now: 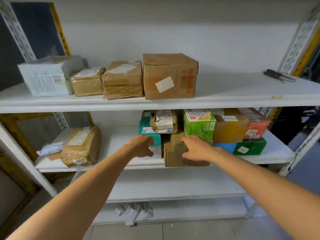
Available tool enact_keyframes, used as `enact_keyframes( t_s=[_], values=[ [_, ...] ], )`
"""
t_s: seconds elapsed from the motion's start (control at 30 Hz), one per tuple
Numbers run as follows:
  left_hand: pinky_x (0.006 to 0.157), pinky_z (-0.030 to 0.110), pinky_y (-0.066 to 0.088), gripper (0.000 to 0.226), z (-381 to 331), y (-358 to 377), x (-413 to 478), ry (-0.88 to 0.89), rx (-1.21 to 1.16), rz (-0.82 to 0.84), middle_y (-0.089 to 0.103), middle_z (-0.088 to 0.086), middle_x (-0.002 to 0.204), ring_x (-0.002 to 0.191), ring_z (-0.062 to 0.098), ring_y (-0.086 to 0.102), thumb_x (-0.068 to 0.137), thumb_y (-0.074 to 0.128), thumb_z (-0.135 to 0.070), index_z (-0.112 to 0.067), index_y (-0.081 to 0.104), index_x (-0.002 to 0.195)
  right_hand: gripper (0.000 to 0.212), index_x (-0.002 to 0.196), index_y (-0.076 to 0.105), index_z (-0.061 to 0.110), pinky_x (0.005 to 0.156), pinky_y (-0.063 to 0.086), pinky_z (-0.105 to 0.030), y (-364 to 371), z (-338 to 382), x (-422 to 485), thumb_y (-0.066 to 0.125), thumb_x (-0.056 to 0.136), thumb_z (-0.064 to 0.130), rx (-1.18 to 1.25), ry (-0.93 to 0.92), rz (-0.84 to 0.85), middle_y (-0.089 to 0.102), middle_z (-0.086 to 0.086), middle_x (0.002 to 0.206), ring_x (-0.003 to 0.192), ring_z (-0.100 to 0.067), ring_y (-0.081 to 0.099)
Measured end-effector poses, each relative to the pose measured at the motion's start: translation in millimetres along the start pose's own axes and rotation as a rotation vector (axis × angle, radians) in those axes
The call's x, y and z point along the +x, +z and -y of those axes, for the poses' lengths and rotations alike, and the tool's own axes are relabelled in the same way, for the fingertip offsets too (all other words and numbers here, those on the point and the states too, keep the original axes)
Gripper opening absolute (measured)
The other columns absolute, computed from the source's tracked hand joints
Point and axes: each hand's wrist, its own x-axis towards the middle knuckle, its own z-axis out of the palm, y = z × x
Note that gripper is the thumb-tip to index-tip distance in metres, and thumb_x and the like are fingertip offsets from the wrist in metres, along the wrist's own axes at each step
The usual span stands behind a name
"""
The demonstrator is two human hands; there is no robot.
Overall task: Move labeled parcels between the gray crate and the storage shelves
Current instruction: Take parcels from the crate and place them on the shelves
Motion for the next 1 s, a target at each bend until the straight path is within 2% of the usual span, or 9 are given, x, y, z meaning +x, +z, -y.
enact_keyframes(
  t_s=[0.17,0.33,0.43,0.53,0.63,0.77,0.87,0.93,1.0],
  values=[
    [0.083,0.031,0.056,0.050,39,-13,30,0.060,-0.003,0.040,0.050,0.009,0.138,0.113,0.028,0.059,0.088,0.068,-0.023,-0.016,0.049,0.134,0.044,0.126,0.051,0.010,0.088,0.053,-0.039,-11,19,29,0.066,0.085,0.019,0.002,0.104,-0.003,0.055,-0.007,0.122,0.107,-0.025,0.057],
    [0.083,0.029,0.053,0.049,60,-12,42,0.101,0.037,0.078,0.053,0.009,0.135,0.109,0.026,0.059,0.089,0.066,-0.026,-0.015,0.050,0.134,0.030,0.114,0.051,0.010,0.064,0.051,-0.031,-13,38,48,0.061,0.086,0.013,-0.020,0.151,0.015,0.054,-0.004,0.104,0.087,-0.021,0.059],
    [0.083,0.030,0.053,0.048,65,-14,53,0.082,-0.006,0.062,0.055,0.010,0.132,0.107,0.027,0.060,0.089,0.067,-0.026,-0.014,0.052,0.133,0.027,0.112,0.050,0.010,0.071,0.055,-0.033,-14,40,62,0.059,0.086,0.008,-0.039,0.149,0.010,0.052,-0.006,0.106,0.088,-0.021,0.059],
    [0.081,0.031,0.055,0.046,63,-20,64,0.051,-0.026,0.044,0.058,0.009,0.127,0.104,0.025,0.061,0.088,0.067,-0.023,-0.012,0.053,0.131,0.049,0.131,0.045,0.008,0.076,0.054,-0.034,-18,35,80,0.061,0.084,0.008,0.007,0.159,-0.024,0.049,-0.006,0.112,0.094,-0.022,0.057],
    [0.081,0.036,0.056,0.047,58,-23,82,0.027,-0.019,0.005,0.060,0.009,0.122,0.102,0.026,0.061,0.086,0.068,-0.024,-0.013,0.053,0.129,0.070,0.148,0.026,0.007,0.094,0.051,-0.039,-17,33,98,0.062,0.088,0.011,0.065,0.210,-0.086,0.046,-0.014,0.131,0.112,-0.028,0.054],
    [0.070,0.032,0.051,0.044,52,-23,107,-0.031,-0.032,-0.050,0.062,0.010,0.110,0.089,0.025,0.059,0.086,0.068,-0.026,-0.011,0.053,0.123,0.075,0.151,0.012,0.004,0.099,0.048,-0.037,-16,28,121,0.058,0.095,0.025,0.099,0.260,-0.121,0.041,-0.022,0.140,0.121,-0.031,0.050],
    [0.082,0.034,0.053,0.033,50,-20,126,-0.066,-0.353,-0.067,0.062,0.010,0.108,0.097,0.028,0.059,0.087,0.064,-0.018,-0.007,0.057,0.117,0.074,0.151,0.010,-0.001,0.093,0.047,-0.035,-16,27,133,0.047,0.100,0.037,0.165,0.348,-0.143,0.039,-0.023,0.143,0.122,-0.033,0.050],
    [0.091,0.039,0.052,0.028,52,-17,136,-0.119,-0.650,-0.050,0.063,0.015,0.112,0.102,0.032,0.059,0.086,0.058,-0.015,-0.005,0.060,0.113,0.065,0.146,0.023,-0.005,0.083,0.043,-0.032,-14,28,138,0.040,0.102,0.040,0.233,0.380,-0.167,0.043,-0.023,0.138,0.118,-0.032,0.053],
    [0.094,0.047,0.053,0.026,54,-13,142,-0.180,-0.934,-0.034,0.064,0.020,0.113,0.105,0.036,0.061,0.088,0.057,-0.024,-0.005,0.060,0.107,0.056,0.139,0.036,-0.004,0.083,0.042,-0.032,-11,29,141,0.038,0.103,0.039,0.273,0.381,-0.156,0.046,-0.021,0.135,0.116,-0.031,0.053]
  ],
)
